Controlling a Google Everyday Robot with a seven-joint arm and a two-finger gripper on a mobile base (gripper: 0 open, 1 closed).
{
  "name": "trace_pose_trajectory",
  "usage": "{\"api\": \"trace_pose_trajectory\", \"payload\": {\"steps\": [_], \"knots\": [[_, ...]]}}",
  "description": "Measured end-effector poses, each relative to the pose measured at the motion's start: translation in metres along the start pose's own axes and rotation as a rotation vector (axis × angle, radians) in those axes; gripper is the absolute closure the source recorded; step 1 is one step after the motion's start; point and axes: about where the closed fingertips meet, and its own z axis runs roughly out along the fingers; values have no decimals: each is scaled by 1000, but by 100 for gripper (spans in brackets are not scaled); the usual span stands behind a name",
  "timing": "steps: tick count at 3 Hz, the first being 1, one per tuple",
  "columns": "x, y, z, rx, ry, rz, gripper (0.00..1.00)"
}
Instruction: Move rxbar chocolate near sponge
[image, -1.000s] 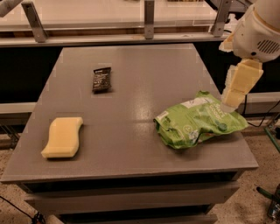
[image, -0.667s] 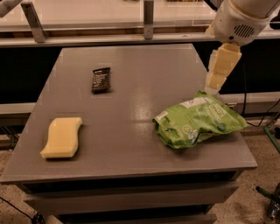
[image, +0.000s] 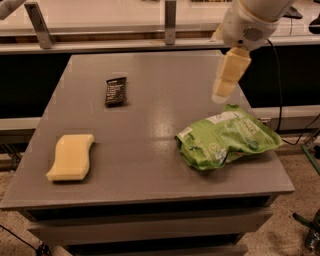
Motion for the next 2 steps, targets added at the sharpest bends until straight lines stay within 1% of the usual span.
{"api": "trace_pose_trajectory", "payload": {"steps": [1, 2], "knots": [[-79, -26, 35, -54, -151, -112, 0], [-163, -41, 65, -108, -287, -211, 0]]}}
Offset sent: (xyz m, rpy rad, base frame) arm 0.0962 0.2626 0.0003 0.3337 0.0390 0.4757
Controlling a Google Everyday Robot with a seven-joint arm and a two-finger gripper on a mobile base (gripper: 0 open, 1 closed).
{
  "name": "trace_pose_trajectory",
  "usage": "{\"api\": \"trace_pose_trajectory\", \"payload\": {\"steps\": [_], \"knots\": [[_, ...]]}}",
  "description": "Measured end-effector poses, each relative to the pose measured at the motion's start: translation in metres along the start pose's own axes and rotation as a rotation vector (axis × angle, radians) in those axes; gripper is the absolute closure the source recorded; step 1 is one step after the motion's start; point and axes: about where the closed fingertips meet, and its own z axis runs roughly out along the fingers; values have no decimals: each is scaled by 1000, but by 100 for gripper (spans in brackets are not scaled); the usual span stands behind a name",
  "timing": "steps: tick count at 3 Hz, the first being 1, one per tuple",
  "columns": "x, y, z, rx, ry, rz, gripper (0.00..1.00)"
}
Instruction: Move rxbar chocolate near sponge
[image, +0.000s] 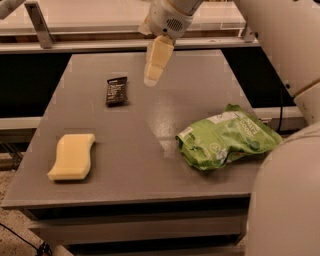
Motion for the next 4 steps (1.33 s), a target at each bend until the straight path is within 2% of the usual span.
{"api": "trace_pose_trajectory", "payload": {"steps": [1, 2, 3, 4], "knots": [[-38, -22, 35, -3, -55, -39, 0], [-41, -23, 38, -5, -58, -43, 0], [-37, -24, 56, -32, -69, 3, 0], [-31, -33, 77, -37, -89, 41, 0]]}}
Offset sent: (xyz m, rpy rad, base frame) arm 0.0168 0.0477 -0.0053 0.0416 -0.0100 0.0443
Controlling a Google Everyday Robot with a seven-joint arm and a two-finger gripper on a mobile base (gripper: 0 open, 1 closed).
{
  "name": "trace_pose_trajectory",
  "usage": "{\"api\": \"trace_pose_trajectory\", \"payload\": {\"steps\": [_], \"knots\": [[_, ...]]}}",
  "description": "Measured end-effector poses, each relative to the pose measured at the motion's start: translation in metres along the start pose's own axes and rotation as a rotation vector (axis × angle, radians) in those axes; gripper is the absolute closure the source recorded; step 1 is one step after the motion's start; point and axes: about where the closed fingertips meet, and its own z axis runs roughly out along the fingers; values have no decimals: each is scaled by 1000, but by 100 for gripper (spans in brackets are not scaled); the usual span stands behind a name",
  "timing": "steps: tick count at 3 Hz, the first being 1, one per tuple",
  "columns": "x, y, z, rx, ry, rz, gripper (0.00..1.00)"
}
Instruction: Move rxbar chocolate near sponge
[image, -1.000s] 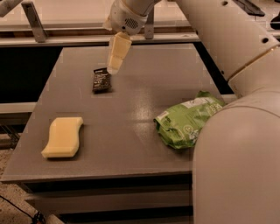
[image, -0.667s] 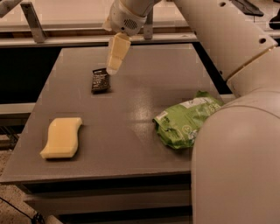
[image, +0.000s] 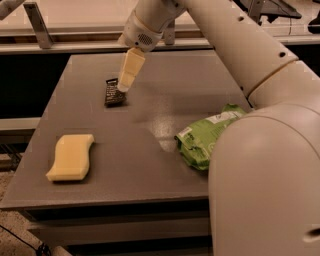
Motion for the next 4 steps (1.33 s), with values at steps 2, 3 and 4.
{"api": "trace_pose_trajectory", "payload": {"steps": [2, 3, 4], "knots": [[15, -5, 49, -67, -38, 32, 0], [21, -6, 70, -102, -18, 39, 0], [28, -6, 84, -119, 9, 46, 18]]}}
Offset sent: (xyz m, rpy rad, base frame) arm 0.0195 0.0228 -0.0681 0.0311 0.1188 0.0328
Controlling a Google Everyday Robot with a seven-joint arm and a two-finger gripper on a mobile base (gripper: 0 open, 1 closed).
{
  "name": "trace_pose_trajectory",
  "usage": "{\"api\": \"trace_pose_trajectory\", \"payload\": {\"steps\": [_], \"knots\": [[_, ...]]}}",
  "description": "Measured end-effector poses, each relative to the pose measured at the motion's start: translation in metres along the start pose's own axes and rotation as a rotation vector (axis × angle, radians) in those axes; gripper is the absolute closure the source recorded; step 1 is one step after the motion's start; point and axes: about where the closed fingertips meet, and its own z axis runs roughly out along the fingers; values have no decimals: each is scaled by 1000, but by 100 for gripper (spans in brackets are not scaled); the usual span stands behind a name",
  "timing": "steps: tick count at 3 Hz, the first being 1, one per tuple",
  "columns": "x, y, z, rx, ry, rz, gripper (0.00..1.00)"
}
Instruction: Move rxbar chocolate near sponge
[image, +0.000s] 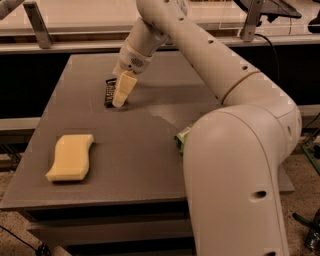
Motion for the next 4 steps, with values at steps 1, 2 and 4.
{"api": "trace_pose_trajectory", "payload": {"steps": [1, 2, 4], "knots": [[5, 1, 5, 0, 15, 8, 41], [7, 5, 5, 5, 17, 10, 65], [-9, 21, -14, 51, 32, -21, 100]]}}
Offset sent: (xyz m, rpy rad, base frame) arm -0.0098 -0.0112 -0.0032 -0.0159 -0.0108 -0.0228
